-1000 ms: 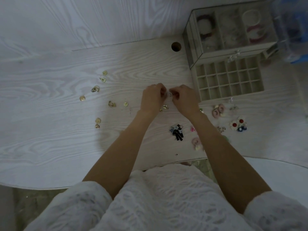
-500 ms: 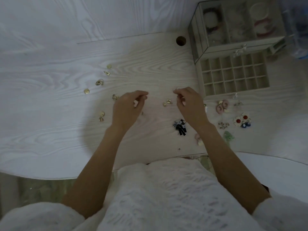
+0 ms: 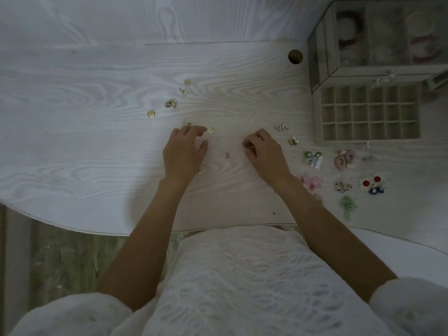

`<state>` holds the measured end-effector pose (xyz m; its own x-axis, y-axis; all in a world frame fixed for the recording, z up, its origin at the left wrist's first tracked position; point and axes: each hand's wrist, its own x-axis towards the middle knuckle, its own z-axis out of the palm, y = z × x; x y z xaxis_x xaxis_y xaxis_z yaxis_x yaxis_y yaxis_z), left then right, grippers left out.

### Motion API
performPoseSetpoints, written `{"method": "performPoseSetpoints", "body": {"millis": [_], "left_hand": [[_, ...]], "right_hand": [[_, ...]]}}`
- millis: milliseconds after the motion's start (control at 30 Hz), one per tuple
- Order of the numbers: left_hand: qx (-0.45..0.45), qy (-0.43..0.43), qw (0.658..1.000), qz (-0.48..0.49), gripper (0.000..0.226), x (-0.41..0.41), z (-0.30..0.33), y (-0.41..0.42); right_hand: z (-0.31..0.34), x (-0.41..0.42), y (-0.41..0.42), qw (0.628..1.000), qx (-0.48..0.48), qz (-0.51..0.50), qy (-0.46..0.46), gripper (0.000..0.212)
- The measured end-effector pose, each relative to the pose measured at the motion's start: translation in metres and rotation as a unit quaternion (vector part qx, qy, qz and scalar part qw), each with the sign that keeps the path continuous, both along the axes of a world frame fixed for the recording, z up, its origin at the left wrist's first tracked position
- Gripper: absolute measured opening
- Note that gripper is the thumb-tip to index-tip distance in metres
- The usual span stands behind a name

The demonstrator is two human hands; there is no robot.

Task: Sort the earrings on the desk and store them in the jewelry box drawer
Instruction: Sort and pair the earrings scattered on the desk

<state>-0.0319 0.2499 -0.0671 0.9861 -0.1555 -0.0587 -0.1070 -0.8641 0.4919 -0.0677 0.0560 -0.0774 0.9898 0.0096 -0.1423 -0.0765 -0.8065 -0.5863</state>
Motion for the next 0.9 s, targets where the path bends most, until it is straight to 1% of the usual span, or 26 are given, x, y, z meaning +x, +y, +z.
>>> {"method": "performPoseSetpoints", "body": {"millis": [200, 300, 400, 500, 567, 700, 800, 900], "left_hand": [[0.015, 0.004, 0.999, -0.042, 0.026, 0.016, -0.004, -0.01], [0.003, 0.006, 0.998, -0.057, 0.019, 0.019, -0.011, -0.013], [-0.011, 0.003, 0.999, -0.049, 0.01, 0.02, -0.016, -0.013], [-0.031, 0.011, 0.999, -0.038, 0.007, 0.016, -0.018, -0.004], [-0.05, 0.014, 0.998, -0.031, 0.006, 0.011, -0.018, 0.004], [-0.063, 0.03, 0.998, -0.01, 0.006, 0.005, -0.017, 0.022], [-0.063, 0.035, 0.997, 0.001, 0.005, 0.001, -0.017, 0.028], [-0.069, 0.047, 0.996, 0.022, 0.005, 0.0, -0.016, 0.03]], "right_hand": [[-0.002, 0.003, 0.015, 1.0, 0.022, 0.015, -0.012, 0.012], [0.0, 0.003, 0.013, 1.0, 0.019, 0.018, -0.012, 0.016], [0.01, 0.013, 0.009, 0.999, -0.009, 0.021, -0.031, 0.017], [0.021, 0.041, 0.012, 0.997, -0.018, 0.049, -0.057, 0.018], [0.022, 0.069, 0.02, 0.995, -0.025, 0.074, -0.059, 0.02], [0.013, 0.128, 0.046, 0.992, -0.027, 0.111, -0.048, 0.026], [0.005, 0.158, 0.065, 0.99, -0.027, 0.128, -0.057, 0.032], [-0.003, 0.172, 0.081, 0.986, -0.017, 0.155, -0.066, 0.029]]}}
